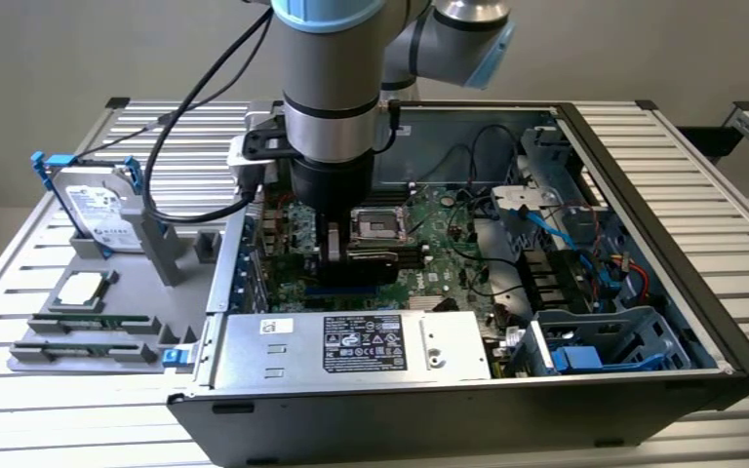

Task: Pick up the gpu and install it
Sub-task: 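Insert the gpu into the slot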

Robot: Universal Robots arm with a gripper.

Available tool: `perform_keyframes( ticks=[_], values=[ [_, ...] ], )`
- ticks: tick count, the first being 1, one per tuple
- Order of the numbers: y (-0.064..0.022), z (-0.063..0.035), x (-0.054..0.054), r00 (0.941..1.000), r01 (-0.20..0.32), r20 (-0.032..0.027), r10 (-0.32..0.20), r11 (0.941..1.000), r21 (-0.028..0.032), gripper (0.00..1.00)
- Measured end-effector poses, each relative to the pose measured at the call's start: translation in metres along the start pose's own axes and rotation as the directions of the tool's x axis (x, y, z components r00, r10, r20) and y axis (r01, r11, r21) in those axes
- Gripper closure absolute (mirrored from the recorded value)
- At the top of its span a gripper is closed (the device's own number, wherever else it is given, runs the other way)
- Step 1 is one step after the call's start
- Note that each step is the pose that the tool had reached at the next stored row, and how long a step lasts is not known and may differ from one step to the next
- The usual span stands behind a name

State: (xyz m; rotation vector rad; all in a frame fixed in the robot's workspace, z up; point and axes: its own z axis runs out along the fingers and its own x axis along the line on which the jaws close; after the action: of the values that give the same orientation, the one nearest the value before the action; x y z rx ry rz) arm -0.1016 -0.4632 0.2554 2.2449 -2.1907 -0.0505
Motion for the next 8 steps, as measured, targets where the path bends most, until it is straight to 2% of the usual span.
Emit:
perform_keyframes(
  ticks=[8],
  values=[
    [0.0, 0.0, 0.0002, 1.0, 0.0, -0.0001, 0.0, 1.0, -0.0007, 0.73]
  ],
)
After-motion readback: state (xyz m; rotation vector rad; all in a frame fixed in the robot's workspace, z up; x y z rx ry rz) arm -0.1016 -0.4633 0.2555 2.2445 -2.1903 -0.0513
